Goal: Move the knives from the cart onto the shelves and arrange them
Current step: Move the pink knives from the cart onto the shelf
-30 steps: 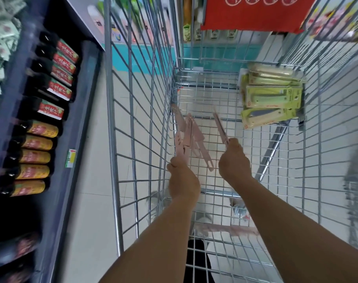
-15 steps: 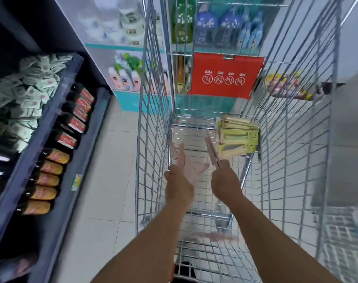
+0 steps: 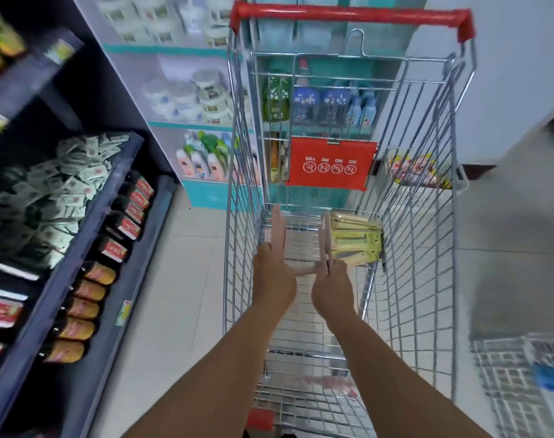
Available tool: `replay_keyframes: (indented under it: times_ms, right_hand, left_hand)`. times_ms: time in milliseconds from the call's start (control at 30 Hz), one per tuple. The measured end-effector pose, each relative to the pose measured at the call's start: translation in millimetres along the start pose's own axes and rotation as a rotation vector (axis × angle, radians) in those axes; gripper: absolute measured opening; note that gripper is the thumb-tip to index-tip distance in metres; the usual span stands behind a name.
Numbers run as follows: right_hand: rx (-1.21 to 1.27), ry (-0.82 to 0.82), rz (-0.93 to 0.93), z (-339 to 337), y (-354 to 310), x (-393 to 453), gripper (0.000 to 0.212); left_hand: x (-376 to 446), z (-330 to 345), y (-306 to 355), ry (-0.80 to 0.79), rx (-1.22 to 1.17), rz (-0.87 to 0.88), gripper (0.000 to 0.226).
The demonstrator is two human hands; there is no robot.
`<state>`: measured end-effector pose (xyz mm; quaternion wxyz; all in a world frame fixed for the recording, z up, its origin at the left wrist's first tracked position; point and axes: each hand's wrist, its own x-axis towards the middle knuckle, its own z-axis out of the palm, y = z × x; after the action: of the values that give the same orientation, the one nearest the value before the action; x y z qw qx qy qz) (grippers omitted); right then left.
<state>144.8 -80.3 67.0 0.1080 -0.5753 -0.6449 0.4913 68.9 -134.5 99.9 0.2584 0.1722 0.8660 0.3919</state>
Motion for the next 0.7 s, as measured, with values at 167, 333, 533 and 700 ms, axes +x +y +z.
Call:
replay_keyframes:
  times_ms: [167,333,533,700]
  right_hand:
    - [0.157,0.051,-0.123,12,-54,-8,0.013]
    - [0.143,0.078,-0.314,34,-123,-24,0.010]
    - [0.185,0.061,-0.504,91,-212,-76,0.029]
    - [0.146,-0.013,-0.703,163,-284,-142,0.036]
  left_hand:
    - [5,-40,21,0.073,-0.089,0.018,0.021]
    - [11,-100,33,0.108,-0.218,0.071,0.018]
    - [21,-211,17,0.147,-0.255,0.211,0.013]
    - [19,-326,-10,0.275,-0.153,0.326,0.006]
